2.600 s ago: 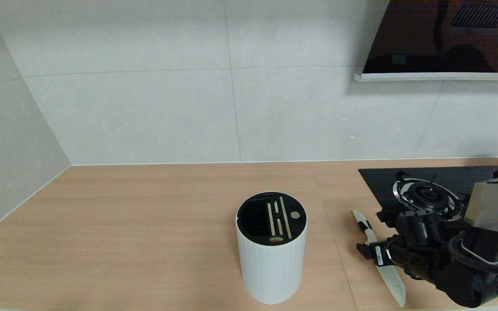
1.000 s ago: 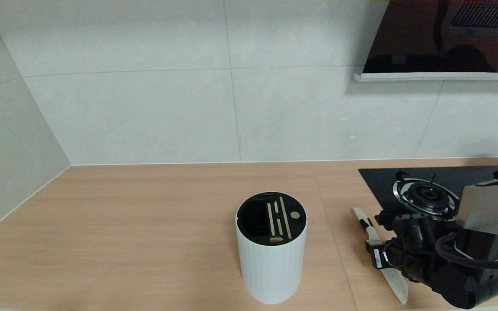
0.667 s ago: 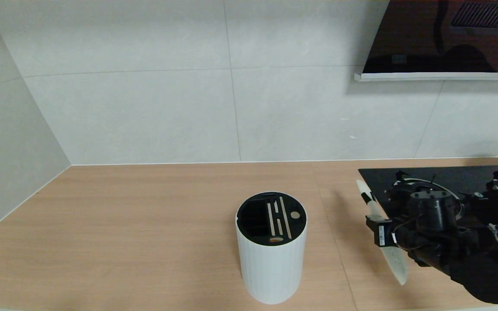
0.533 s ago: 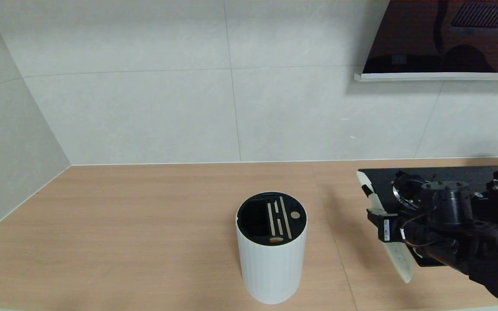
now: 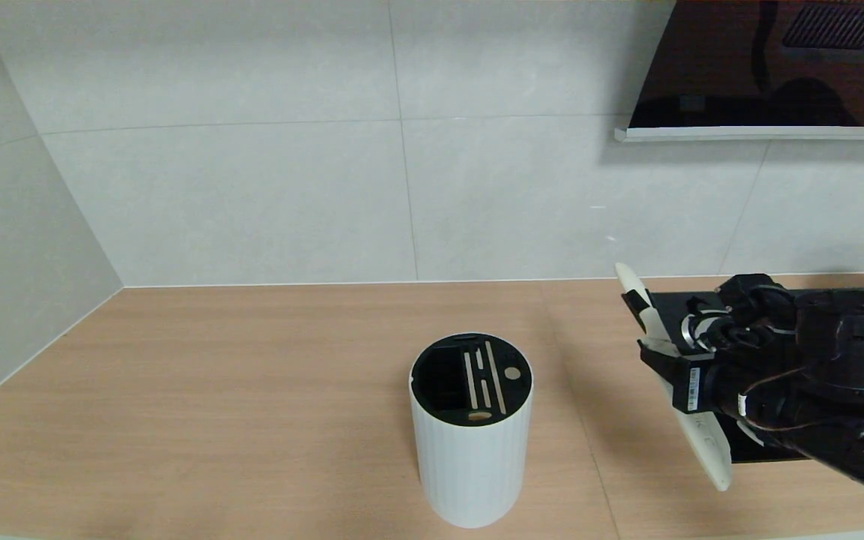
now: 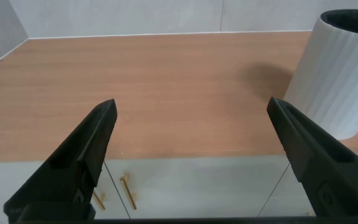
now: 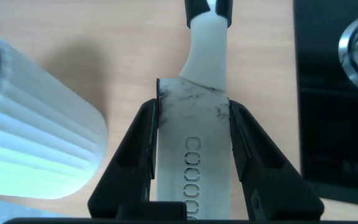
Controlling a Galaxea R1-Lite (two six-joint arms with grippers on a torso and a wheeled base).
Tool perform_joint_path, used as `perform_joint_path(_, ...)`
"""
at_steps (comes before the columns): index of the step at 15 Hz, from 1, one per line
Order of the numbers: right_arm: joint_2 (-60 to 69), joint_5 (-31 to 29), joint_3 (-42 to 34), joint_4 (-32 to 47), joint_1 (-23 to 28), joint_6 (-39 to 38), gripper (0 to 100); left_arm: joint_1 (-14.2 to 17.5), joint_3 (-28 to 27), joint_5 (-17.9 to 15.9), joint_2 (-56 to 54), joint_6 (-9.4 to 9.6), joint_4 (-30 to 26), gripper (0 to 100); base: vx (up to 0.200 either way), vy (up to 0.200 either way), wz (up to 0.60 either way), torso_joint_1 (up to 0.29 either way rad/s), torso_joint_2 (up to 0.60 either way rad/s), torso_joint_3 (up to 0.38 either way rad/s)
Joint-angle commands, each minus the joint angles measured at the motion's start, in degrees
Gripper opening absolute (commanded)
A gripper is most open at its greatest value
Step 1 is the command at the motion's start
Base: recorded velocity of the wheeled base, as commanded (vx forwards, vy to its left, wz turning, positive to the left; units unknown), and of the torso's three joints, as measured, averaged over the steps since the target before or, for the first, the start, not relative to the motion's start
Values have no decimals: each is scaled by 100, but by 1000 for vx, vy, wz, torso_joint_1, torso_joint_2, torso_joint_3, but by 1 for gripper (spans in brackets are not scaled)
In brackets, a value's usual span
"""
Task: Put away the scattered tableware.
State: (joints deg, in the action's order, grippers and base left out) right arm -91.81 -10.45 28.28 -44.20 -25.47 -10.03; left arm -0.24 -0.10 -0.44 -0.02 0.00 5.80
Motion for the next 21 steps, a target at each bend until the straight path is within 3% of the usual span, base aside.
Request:
perform_joint_path(1, 75, -1, 11, -1, -37, 1, 0, -2, 10, -26, 2, -9, 123, 100, 0, 0, 0, 0, 0, 0)
perform_joint_path(3, 66, -1, 19, -1, -73, 10, 0, -2, -34, -229, 11, 0, -53, 100, 0, 0, 0, 0, 0, 0)
perform_joint_path(5, 102, -10, 72, 52, -116, 10, 0, -20, -482, -1020, 310, 9, -721, 100, 0, 0, 0, 0, 0, 0)
perform_joint_path(7, 110, -19, 222, 96, -108, 10, 0, -20, -1326, -1617, 1294, 9, -1029, 100, 0, 0, 0, 0, 0, 0)
perform_joint_path(9, 119, -10, 582, 325, -108, 19, 0, -28, -2126, -1942, 2288, 9, -1029, 100, 0, 0, 0, 0, 0, 0)
perform_joint_path(10, 110, -10, 1083, 834, -108, 19, 0, -37, -2891, -2259, 3307, 9, -1029, 100, 0, 0, 0, 0, 0, 0)
perform_joint_path(13, -74, 52, 1804, 1177, -196, 10, 0, -239, -3963, -2479, 4995, -9, -985, 100, 0, 0, 0, 0, 0, 0)
perform_joint_path(14, -180, 69, 2059, 1195, -196, 19, 0, -380, -4262, -2479, 5478, -97, -879, 100, 0, 0, 0, 0, 0, 0)
perform_joint_path(17, -303, 69, 2436, 1353, -336, 19, 0, -846, -4394, -2479, 6190, -756, -97, 100, 0, 0, 0, 0, 0, 0)
perform_joint_path(21, -136, -300, 2392, 1344, -1250, 10, 0, -1312, -3963, -2470, 6867, -1151, 1301, 100, 0, 0, 0, 0, 0, 0)
